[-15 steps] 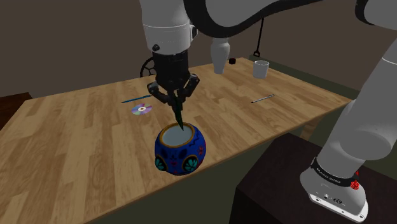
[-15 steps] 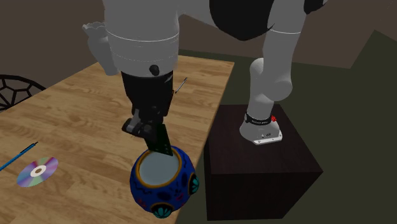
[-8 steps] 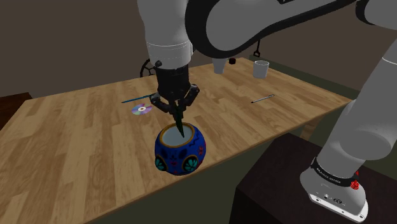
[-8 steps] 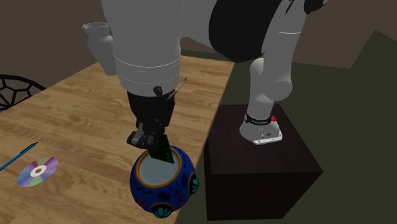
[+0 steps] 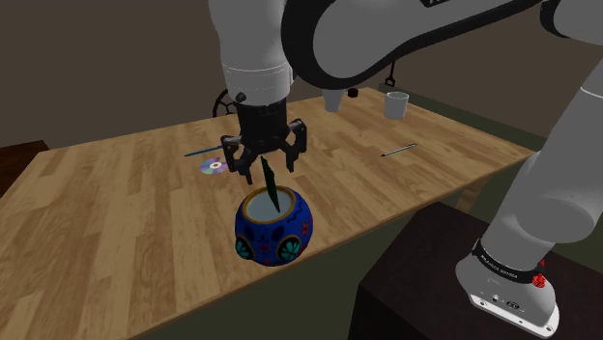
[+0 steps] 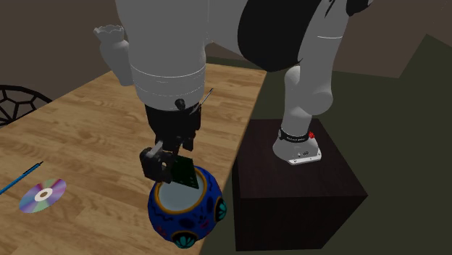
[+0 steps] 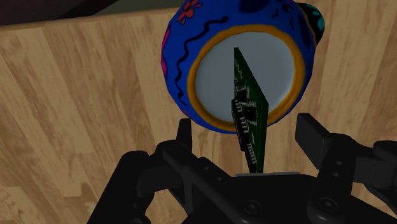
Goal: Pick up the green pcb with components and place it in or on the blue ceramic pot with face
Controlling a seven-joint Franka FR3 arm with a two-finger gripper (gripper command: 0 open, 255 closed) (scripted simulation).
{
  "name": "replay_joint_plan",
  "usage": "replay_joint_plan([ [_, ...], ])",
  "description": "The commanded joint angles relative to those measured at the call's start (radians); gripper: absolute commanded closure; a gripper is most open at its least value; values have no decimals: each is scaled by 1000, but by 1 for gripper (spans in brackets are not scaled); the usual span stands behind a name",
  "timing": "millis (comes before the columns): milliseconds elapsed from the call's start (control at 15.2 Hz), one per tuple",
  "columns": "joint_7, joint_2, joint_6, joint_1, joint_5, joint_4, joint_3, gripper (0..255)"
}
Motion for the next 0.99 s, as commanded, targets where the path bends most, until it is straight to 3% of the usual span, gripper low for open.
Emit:
replay_joint_plan([
  [0, 0, 0, 0, 0, 0, 0, 0, 0],
  [132, 0, 0, 0, 0, 0, 0, 0, 0],
  [396, 1, 8, -129, 8, -3, 133, 10, 0],
  [924, 1, 8, -129, 8, -3, 133, 10, 0],
])
